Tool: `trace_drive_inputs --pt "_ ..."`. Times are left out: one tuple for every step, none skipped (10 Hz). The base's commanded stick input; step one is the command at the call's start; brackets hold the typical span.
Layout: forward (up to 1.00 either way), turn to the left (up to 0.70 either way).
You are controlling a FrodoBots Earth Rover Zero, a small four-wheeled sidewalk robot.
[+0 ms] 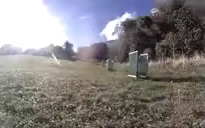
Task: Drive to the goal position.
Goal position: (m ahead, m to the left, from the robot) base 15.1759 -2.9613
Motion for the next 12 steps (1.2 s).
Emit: trace_drive_inputs --pt "0.5 0.0" --pt "0.5 0.0" --pt "0.5 0.0" --pt "0.5 0.0" --pt "0.5 0.0" --pt "0.5 0.0" --pt "0.5 0.0" --pt "0.5 0.0" --pt "0.5 0.0" --pt "0.5 0.0" --pt "0.5 0.0" --pt "0.5 0.0"
